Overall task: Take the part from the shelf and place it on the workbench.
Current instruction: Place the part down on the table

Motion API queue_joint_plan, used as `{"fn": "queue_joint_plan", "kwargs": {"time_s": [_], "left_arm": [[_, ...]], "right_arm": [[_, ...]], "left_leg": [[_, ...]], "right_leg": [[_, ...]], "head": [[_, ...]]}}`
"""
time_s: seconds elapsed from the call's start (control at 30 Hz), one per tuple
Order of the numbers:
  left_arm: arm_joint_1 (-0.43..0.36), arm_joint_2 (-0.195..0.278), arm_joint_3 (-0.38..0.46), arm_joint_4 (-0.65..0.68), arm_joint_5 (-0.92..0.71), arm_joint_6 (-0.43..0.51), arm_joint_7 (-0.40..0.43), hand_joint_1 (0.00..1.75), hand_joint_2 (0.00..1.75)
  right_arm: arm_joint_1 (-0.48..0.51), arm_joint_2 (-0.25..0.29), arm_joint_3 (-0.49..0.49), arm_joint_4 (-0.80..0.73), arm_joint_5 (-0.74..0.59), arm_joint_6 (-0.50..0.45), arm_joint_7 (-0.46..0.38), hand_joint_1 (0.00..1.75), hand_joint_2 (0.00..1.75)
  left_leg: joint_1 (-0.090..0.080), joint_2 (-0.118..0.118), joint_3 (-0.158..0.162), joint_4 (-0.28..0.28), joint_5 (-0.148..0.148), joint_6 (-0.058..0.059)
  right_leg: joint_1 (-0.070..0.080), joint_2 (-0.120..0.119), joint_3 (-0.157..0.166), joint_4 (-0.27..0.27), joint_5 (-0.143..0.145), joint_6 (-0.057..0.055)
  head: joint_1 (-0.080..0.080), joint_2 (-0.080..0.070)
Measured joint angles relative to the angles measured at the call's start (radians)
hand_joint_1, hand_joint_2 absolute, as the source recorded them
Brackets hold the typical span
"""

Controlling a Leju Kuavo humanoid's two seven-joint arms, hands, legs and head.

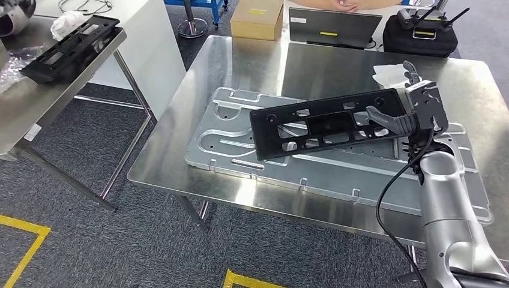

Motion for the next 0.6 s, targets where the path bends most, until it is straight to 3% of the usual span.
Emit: {"fn": "queue_joint_plan", "kwargs": {"time_s": [0.07, 0.1, 0.17, 0.23, 0.3, 0.37, 0.4, 0.43, 0.47, 0.5, 0.53, 0.6], "left_arm": [[-0.005, 0.004, 0.002, 0.0, 0.0, 0.001, 0.0, 0.0, 0.0], [-0.007, 0.005, 0.003, 0.0, 0.001, 0.002, -0.001, 0.0, 0.0], [-0.008, 0.005, 0.005, -0.001, 0.001, 0.002, -0.003, 0.0, 0.0], [-0.005, 0.003, 0.007, 0.0, 0.001, 0.001, -0.006, 0.0, 0.0], [-0.005, 0.002, 0.008, 0.0, 0.002, 0.001, -0.01, 0.0, 0.0], [-0.005, 0.001, 0.008, 0.0, 0.002, 0.001, -0.012, 0.0, 0.0], [-0.005, -0.001, 0.008, 0.0, 0.002, 0.002, -0.013, 0.0, 0.0], [-0.005, -0.002, 0.008, 0.0, 0.002, 0.003, -0.014, 0.0, 0.0], [-0.005, -0.004, 0.008, 0.0, 0.002, 0.005, -0.014, 0.0, 0.0], [-0.006, -0.006, 0.009, 0.0, 0.003, 0.007, -0.014, 0.0, 0.0], [-0.006, -0.006, 0.009, 0.0, 0.003, 0.011, -0.015, 0.0, 0.0], [-0.007, -0.007, 0.011, 0.0, 0.004, 0.016, -0.015, 0.0, 0.0]], "right_arm": [[0.001, -0.009, -0.004, -0.036, -0.036, -0.005, -0.006, 0.0, 1.75], [0.003, -0.016, -0.005, -0.056, -0.057, -0.007, -0.007, 0.0, 1.75], [0.013, -0.031, -0.008, -0.097, -0.1, -0.005, -0.007, 0.0, 1.75], [0.03, -0.044, -0.008, -0.14, -0.131, 0.002, -0.006, 0.0, 1.75], [0.04, -0.062, -0.008, -0.174, -0.147, 0.007, -0.005, 0.0, 1.75], [0.047, -0.079, -0.008, -0.192, -0.158, 0.009, -0.006, 0.0, 1.75], [0.053, -0.086, -0.008, -0.197, -0.163, 0.009, -0.007, 0.0, 1.75], [0.059, -0.091, -0.008, -0.2, -0.167, 0.009, -0.01, 0.0, 1.75], [0.064, -0.095, -0.007, -0.203, -0.171, 0.008, -0.013, 0.0, 1.75], [0.067, -0.099, -0.007, -0.206, -0.175, 0.005, -0.017, 0.0, 1.75], [0.067, -0.102, -0.007, -0.209, -0.178, 0.002, -0.022, 0.0, 1.75], [0.072, -0.106, -0.007, -0.219, -0.184, -0.005, -0.031, 0.0, 0.87]], "left_leg": [[-0.016, 0.006, 0.077, -0.135, 0.035, 0.035], [-0.024, 0.009, 0.095, -0.171, 0.044, 0.047], [-0.031, 0.012, 0.094, -0.192, 0.063, 0.052], [-0.025, 0.015, 0.094, -0.223, 0.097, 0.051], [-0.015, 0.018, 0.081, -0.247, 0.134, 0.046], [-0.011, 0.018, 0.051, -0.247, 0.158, 0.04], [-0.007, 0.019, 0.034, -0.242, 0.167, 0.035], [-0.003, 0.019, 0.018, -0.236, 0.175, 0.03], [0.004, 0.019, 0.0, -0.227, 0.182, 0.024], [0.01, 0.02, -0.018, -0.214, 0.186, 0.017], [0.015, 0.02, -0.037, -0.2, 0.19, 0.01], [0.018, 0.018, -0.065, -0.173, 0.196, -0.005]], "right_leg": [[0.005, -0.001, -0.003, -0.005, 0.013, 0.001], [0.003, -0.003, -0.004, -0.009, 0.02, 0.005], [-0.006, -0.009, -0.003, -0.021, 0.039, 0.016], [-0.007, -0.008, -0.006, -0.025, 0.033, 0.025], [-0.008, -0.003, -0.025, 0.034, -0.045, 0.036], [-0.016, -0.002, -0.052, 0.156, -0.138, 0.05], [-0.021, -0.002, -0.056, 0.207, -0.155, 0.057], [-0.027, -0.002, -0.047, 0.234, -0.15, 0.066], [-0.034, -0.003, -0.022, 0.226, -0.128, 0.076], [-0.041, -0.003, 0.019, 0.184, -0.103, 0.087], [-0.046, -0.003, 0.067, 0.123, -0.098, 0.098], [-0.047, 0.001, 0.132, 0.024, -0.115, 0.096]], "head": [[0.0, 0.0], [0.001, 0.0], [0.001, 0.0], [0.001, 0.0], [0.001, 0.0], [0.001, 0.0], [0.001, 0.0], [0.001, 0.0], [0.001, 0.0], [0.001, 0.0], [0.002, 0.0], [0.0, 0.0]]}}
